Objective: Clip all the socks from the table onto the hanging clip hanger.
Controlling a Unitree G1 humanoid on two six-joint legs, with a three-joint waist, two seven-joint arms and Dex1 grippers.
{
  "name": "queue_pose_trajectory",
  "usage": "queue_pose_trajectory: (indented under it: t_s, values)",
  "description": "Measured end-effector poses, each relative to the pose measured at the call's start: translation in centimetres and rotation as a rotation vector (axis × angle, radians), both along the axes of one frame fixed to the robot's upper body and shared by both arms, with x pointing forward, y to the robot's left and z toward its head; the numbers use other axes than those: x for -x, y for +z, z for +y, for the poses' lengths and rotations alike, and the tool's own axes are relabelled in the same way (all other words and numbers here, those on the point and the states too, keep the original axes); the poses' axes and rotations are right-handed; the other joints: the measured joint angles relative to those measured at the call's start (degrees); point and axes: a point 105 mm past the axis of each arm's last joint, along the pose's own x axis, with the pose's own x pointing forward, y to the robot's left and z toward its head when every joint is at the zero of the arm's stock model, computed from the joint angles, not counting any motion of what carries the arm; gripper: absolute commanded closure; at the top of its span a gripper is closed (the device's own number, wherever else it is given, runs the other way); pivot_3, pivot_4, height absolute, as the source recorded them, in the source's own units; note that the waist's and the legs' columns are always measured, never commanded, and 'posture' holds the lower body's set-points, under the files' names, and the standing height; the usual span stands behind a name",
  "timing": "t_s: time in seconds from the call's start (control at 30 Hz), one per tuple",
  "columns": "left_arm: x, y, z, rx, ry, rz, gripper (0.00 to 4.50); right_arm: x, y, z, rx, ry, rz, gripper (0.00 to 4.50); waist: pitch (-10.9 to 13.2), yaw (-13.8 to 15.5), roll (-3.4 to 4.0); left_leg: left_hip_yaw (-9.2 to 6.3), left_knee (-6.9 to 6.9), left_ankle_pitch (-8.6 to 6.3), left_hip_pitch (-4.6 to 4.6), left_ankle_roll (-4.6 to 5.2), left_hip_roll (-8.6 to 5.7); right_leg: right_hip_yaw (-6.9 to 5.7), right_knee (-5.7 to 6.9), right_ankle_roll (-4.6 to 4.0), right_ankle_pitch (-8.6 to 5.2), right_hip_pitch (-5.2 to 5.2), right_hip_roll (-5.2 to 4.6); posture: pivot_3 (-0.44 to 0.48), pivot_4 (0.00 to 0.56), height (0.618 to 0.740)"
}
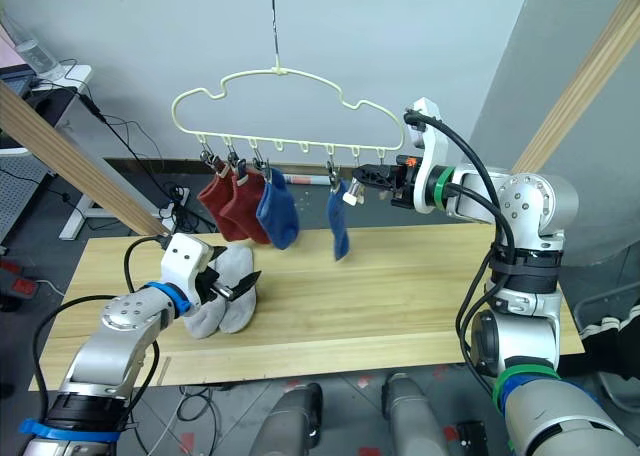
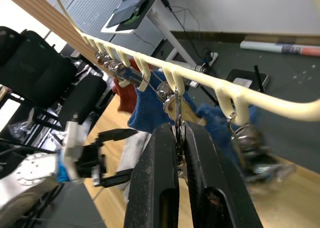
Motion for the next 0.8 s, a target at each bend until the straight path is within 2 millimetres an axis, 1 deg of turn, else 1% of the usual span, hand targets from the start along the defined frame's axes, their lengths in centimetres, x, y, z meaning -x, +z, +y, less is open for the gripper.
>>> queue_pose_trajectory:
  t_s: [0.13,0.3,0.43,0.57,0.73,0.8]
  values:
    - [-0.6,-1.4,0.4,-0.011,0.055,0.028,0.00,0.0,0.0,0.0,0.015,-0.001,-0.010,4.49,0.00,-0.05,0.00,-0.03,-0.02,0.00,0.00,0.00,0.01,-0.02,0.01,0.00,0.00,-0.01,0.01,-0.003,0.297,0.740]
    - [-1.6,-3.4,0.0,0.047,0.151,0.060,0.00,0.0,0.0,0.2,0.022,0.001,-0.012,4.49,0.01,0.05,-0.03,-0.05,0.02,0.00,-0.02,0.00,0.01,-0.03,0.06,0.01,0.01,0.00,-0.02,-0.003,0.294,0.740]
    - [-2.4,-4.5,0.4,0.060,0.235,0.091,0.00,0.0,0.0,0.2,0.023,0.003,-0.014,4.49,0.01,0.02,-0.03,-0.04,0.04,0.00,-0.01,0.00,-0.01,-0.06,0.10,0.02,0.01,0.00,-0.01,-0.006,0.291,0.740]
    - [-2.9,-4.6,0.7,0.116,0.302,0.115,0.00,0.0,0.0,0.2,0.024,0.002,-0.014,4.49,0.01,0.01,-0.03,-0.05,0.04,0.00,0.00,0.00,0.00,-0.07,0.12,0.02,0.01,0.00,-0.02,-0.005,0.290,0.740]
    - [-2.6,-5.0,0.2,0.190,0.294,0.182,0.00,-0.1,0.0,0.2,0.026,-0.001,-0.014,4.49,0.00,-0.06,-0.03,-0.02,0.05,0.00,0.06,0.00,-0.03,-0.12,0.17,0.02,0.01,0.02,-0.02,-0.009,0.284,0.740]
    - [-2.5,-5.0,0.0,0.238,0.304,0.208,0.39,-0.1,0.0,0.2,0.028,-0.006,-0.014,4.50,0.00,-0.06,-0.03,-0.01,0.08,0.00,0.06,0.00,-0.02,-0.13,0.20,0.02,0.01,0.02,-0.02,-0.008,0.284,0.740]
